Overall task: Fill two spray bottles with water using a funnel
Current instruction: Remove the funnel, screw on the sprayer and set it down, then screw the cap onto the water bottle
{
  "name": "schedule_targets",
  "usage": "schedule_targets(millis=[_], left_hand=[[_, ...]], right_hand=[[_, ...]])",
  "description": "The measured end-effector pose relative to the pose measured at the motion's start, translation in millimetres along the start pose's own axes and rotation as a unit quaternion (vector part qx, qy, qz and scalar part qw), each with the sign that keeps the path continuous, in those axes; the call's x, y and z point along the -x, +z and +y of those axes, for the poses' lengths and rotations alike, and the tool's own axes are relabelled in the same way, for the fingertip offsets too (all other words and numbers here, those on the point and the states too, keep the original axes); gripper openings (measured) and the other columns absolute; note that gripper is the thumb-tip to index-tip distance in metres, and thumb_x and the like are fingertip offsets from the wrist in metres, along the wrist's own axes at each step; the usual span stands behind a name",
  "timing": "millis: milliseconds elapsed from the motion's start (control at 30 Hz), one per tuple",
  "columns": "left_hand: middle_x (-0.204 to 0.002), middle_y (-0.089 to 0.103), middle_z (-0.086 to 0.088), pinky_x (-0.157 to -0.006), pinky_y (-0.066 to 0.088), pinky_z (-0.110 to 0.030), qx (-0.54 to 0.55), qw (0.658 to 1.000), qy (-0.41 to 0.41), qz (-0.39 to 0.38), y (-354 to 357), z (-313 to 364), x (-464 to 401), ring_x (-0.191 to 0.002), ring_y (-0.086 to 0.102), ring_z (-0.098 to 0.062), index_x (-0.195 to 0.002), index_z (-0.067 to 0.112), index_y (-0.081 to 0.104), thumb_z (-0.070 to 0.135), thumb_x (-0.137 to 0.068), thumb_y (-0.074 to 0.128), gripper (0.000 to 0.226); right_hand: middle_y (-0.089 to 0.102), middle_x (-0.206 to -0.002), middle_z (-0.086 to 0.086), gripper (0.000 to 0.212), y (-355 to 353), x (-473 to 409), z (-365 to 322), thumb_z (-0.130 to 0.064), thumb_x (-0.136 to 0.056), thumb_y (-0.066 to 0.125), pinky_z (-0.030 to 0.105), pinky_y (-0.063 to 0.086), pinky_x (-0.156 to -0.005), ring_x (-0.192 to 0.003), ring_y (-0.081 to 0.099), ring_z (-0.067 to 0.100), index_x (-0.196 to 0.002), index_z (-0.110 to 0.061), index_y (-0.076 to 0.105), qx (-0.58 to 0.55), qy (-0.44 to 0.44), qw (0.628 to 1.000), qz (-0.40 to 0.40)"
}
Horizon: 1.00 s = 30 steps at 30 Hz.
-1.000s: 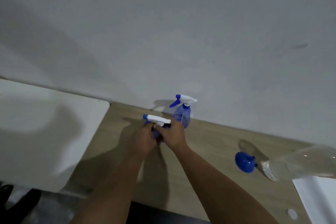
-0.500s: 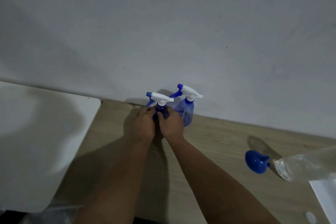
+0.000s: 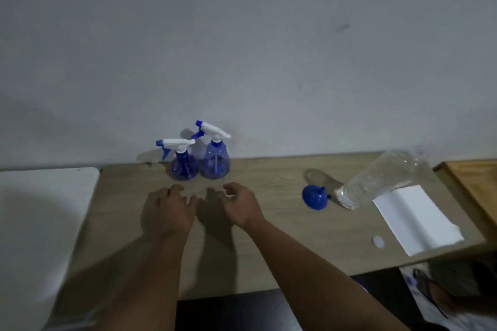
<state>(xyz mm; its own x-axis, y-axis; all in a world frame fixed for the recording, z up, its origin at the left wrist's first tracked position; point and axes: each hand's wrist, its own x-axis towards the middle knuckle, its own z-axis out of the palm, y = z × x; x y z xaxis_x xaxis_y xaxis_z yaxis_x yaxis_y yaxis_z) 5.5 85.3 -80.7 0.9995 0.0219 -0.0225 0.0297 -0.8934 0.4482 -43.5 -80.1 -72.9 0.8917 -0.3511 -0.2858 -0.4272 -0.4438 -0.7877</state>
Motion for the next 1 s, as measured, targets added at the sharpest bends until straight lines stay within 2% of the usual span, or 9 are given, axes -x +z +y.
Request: schedule_targets(millis=[100,167,300,367,467,600,700,833,1000], left_hand=[[-0.109,0.069,-0.001,-0.088,0.051,-0.038,-0.016,0.998,0.028,-0.049,1,30,36,-0.106,0.062,-0.029,-0.106,0.027,0.07,0.046,-0.084,0.07,0.029],[-0.112,0.069,-0.004,-0.087,0.048,-0.036,0.026,0.994,0.058,-0.085,4,67,60,-0.105,0.065,-0.031,-0.107,0.02,0.071,0.038,-0.086,0.072,0.028],[-0.116,0.067,0.002,-0.084,0.048,-0.033,0.082,0.981,0.116,-0.133,25,143,91,-0.097,0.067,-0.026,-0.107,0.021,0.068,0.038,-0.084,0.076,0.03],[-0.119,0.065,0.002,-0.083,0.052,-0.033,0.097,0.971,0.141,-0.166,40,189,104,-0.097,0.067,-0.022,-0.113,0.026,0.066,0.046,-0.08,0.076,0.04],[-0.127,0.061,0.002,-0.093,0.053,-0.038,0.106,0.953,0.172,-0.225,65,255,123,-0.113,0.063,-0.02,-0.127,0.029,0.06,0.061,-0.067,0.073,0.069],[-0.148,0.049,0.006,-0.103,0.05,-0.044,0.124,0.938,0.188,-0.262,82,327,144,-0.129,0.056,-0.019,-0.146,0.037,0.04,0.073,-0.058,0.075,0.101],[-0.151,0.046,0.008,-0.105,0.048,-0.046,0.134,0.935,0.184,-0.273,84,361,157,-0.134,0.052,-0.017,-0.152,0.041,0.03,0.07,-0.059,0.08,0.11],[-0.144,0.052,0.012,-0.1,0.052,-0.045,0.177,0.933,0.18,-0.255,86,388,164,-0.126,0.057,-0.015,-0.149,0.042,0.031,0.069,-0.057,0.082,0.109],[-0.146,0.052,0.013,-0.101,0.05,-0.041,0.191,0.948,0.168,-0.192,84,409,170,-0.13,0.055,-0.014,-0.151,0.043,0.028,0.066,-0.061,0.084,0.108]], right_hand=[[0.078,-0.121,0.006,0.031,-50,29,41,-0.028,-0.098,0.067,0.034,0.056,-0.099,-0.107,0.074,0.021,-0.126,-0.016,0.074,0.023,0.051,0.998,0.034],[0.079,-0.117,0.005,0.026,-89,48,72,-0.026,-0.098,0.067,0.037,0.057,-0.099,-0.108,0.074,0.023,-0.121,-0.016,0.076,0.045,0.079,0.994,0.055],[0.076,-0.119,0.004,0.025,-159,77,124,-0.027,-0.099,0.063,0.033,0.053,-0.093,-0.112,0.071,0.024,-0.12,-0.02,0.074,0.115,0.143,0.979,0.089],[0.072,-0.121,0.005,0.023,-199,87,155,-0.025,-0.101,0.059,0.033,0.052,-0.09,-0.11,0.068,0.024,-0.12,-0.02,0.071,0.149,0.167,0.969,0.102],[0.055,-0.135,0.009,0.031,-245,96,196,-0.024,-0.102,0.056,0.041,0.052,-0.097,-0.122,0.057,0.028,-0.133,-0.02,0.06,0.222,0.197,0.95,0.099],[0.04,-0.142,0.012,0.039,-275,98,235,-0.026,-0.103,0.052,0.047,0.049,-0.095,-0.13,0.046,0.034,-0.141,-0.022,0.046,0.267,0.251,0.928,0.065],[0.046,-0.133,0.01,0.03,-289,99,262,-0.025,-0.105,0.046,0.045,0.049,-0.094,-0.122,0.051,0.032,-0.134,-0.019,0.054,0.261,0.234,0.936,0.022],[0.056,-0.121,0.006,0.024,-299,106,286,-0.025,-0.106,0.05,0.039,0.053,-0.093,-0.111,0.06,0.025,-0.123,-0.017,0.065,0.268,0.16,0.95,0.02],[0.056,-0.131,0.003,0.03,-311,110,300,-0.022,-0.103,0.06,0.036,0.055,-0.092,-0.113,0.067,0.026,-0.133,-0.019,0.056,0.283,0.118,0.952,0.006]])
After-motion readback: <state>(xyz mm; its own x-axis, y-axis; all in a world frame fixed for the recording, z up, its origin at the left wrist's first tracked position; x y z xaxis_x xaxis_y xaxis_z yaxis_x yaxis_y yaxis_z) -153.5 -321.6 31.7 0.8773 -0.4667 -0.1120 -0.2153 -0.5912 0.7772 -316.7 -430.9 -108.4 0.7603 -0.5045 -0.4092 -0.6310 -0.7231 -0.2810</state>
